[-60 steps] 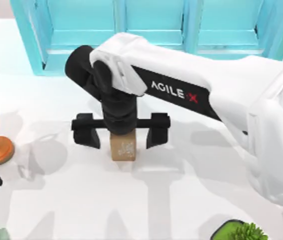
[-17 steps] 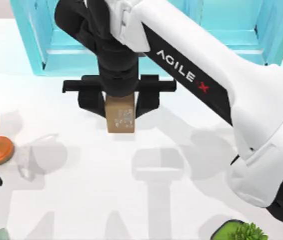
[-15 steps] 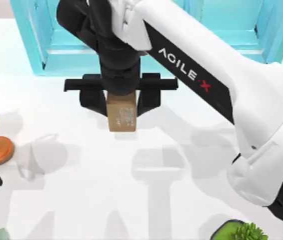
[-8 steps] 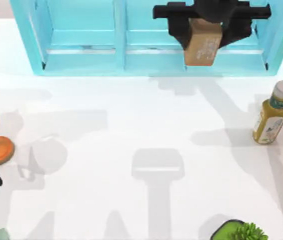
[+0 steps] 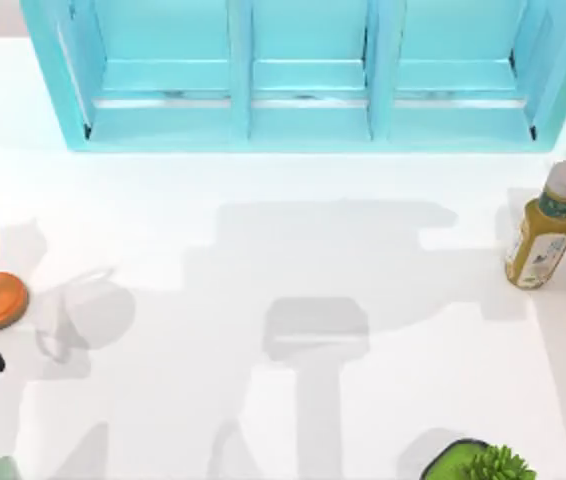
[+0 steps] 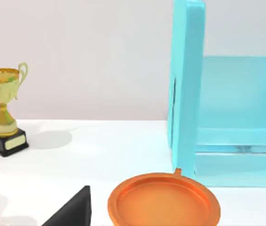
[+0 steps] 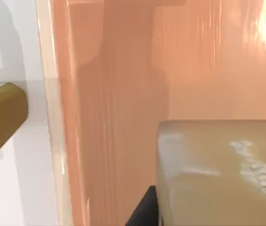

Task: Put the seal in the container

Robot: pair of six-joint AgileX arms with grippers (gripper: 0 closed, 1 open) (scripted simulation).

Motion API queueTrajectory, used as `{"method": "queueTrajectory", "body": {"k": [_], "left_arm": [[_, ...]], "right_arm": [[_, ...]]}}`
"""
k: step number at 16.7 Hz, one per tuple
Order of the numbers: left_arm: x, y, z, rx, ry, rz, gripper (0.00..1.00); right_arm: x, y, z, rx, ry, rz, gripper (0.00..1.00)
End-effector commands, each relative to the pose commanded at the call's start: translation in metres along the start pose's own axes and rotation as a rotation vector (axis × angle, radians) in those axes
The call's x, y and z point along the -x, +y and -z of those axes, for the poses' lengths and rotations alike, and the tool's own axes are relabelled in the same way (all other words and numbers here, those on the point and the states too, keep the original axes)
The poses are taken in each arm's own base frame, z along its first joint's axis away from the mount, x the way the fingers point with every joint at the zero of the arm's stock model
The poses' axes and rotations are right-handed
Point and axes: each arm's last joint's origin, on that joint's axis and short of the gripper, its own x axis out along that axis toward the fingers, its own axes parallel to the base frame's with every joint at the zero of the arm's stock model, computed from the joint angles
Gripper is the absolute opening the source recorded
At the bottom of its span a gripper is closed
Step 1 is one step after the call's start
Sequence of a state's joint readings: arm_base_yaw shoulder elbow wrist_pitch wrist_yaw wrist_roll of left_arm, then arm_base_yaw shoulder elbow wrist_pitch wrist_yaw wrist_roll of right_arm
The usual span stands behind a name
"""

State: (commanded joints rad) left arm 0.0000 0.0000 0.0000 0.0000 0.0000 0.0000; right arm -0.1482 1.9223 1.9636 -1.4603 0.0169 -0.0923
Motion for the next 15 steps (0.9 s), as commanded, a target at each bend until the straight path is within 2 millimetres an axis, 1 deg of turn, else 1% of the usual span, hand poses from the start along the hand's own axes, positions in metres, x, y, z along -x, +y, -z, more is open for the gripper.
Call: {"method": "queueTrajectory", "body": {"k": [1,2,3,5,6,8,10,15], "left_arm": [[0.0,0.0,0.0,0.0,0.0,0.0,1.0],[0.0,0.0,0.0,0.0,0.0,0.0,1.0],[0.0,0.0,0.0,0.0,0.0,0.0,1.0],[0.0,0.0,0.0,0.0,0.0,0.0,1.0],[0.0,0.0,0.0,0.0,0.0,0.0,1.0],[0.0,0.0,0.0,0.0,0.0,0.0,1.0],[0.0,0.0,0.0,0.0,0.0,0.0,1.0],[0.0,0.0,0.0,0.0,0.0,0.0,1.0]], "right_arm": [[-0.008,-0.021,0.013,-0.006,0.03,-0.001,0.0],[-0.017,-0.037,0.027,-0.012,0.056,-0.006,0.0],[-0.024,-0.049,0.04,-0.017,0.076,-0.013,0.0],[-0.035,-0.061,0.06,-0.019,0.09,-0.027,0.0],[-0.037,-0.061,0.068,-0.013,0.085,-0.032,0.0],[-0.039,-0.055,0.075,0.018,0.06,-0.036,0.0],[-0.038,-0.051,0.077,0.038,0.047,-0.038,0.0],[-0.04,-0.051,0.076,0.033,0.053,-0.038,0.0]]}}
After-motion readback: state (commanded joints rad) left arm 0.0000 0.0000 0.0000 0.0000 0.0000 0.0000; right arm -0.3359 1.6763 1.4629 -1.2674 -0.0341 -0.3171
